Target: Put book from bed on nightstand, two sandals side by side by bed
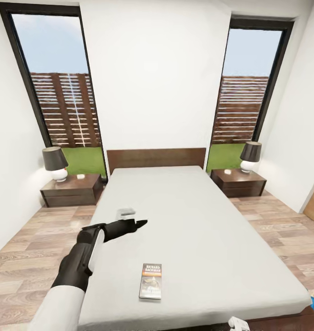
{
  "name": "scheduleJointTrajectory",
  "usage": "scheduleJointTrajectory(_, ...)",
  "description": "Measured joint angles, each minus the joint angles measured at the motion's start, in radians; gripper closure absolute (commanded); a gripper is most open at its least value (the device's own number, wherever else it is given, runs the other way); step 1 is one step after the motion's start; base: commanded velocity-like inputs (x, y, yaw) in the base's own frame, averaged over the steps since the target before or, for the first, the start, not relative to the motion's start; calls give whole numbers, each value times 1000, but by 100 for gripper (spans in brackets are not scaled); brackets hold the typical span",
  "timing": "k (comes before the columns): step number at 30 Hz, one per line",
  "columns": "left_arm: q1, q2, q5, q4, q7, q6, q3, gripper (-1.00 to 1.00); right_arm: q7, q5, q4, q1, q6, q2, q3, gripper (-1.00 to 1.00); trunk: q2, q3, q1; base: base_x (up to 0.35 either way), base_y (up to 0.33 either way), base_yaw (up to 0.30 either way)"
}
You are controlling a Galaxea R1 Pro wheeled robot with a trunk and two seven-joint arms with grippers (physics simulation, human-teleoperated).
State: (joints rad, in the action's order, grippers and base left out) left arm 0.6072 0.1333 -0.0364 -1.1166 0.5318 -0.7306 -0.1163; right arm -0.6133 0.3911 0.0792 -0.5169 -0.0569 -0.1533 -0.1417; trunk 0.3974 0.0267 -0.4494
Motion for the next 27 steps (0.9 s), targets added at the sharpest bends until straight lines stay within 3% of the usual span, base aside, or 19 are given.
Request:
scheduleJointTrajectory(2, 57, 19, -23, 45, -142, -2, 0, -100, -1, 0, 0, 0, 7, 0, 0, -100, 0, 3, 0, 0, 0, 0)
scheduleJointTrajectory(3, 75, 22, -37, 61, -182, -2, 0, -100, -1, 0, 0, 0, 8, 0, 0, -100, 0, 5, 0, 0, 0, 0)
scheduleJointTrajectory(6, 173, 29, -169, 148, -367, -4, 1, -100, -1, 0, 0, 0, 11, 0, 0, -100, 0, 9, 0, 0, 0, 0)
scheduleJointTrajectory(9, 261, 29, -265, 232, -475, -4, 2, -100, -1, 0, 0, 0, 12, 0, 0, -100, 0, 14, 0, 0, 0, 0)
scheduleJointTrajectory(12, 337, 32, -310, 330, -562, -4, 1, -100, -1, 0, 0, 0, 12, 0, 0, -100, 0, 19, 0, 0, 0, 0)
scheduleJointTrajectory(15, 377, 34, -328, 415, -616, 18, 2, -100, -2, 0, 0, 0, 12, 0, 0, -100, 0, 24, 0, 0, 0, 0)
scheduleJointTrajectory(20, 396, 35, -329, 598, -647, 225, 28, -100, -4, 0, 0, 0, 12, 0, 0, -100, 0, 31, 0, 0, 0, 0)
scheduleJointTrajectory(24, 398, 35, -327, 653, -650, 304, 78, -100, -4, 0, 0, 0, 12, 0, 0, -100, 0, 37, 0, 0, 0, 0)
scheduleJointTrajectory(27, 398, 37, -328, 663, -650, 321, 93, -100, -4, 0, 0, 0, 12, 0, 0, -100, 0, 41, 0, 0, 0, 0)
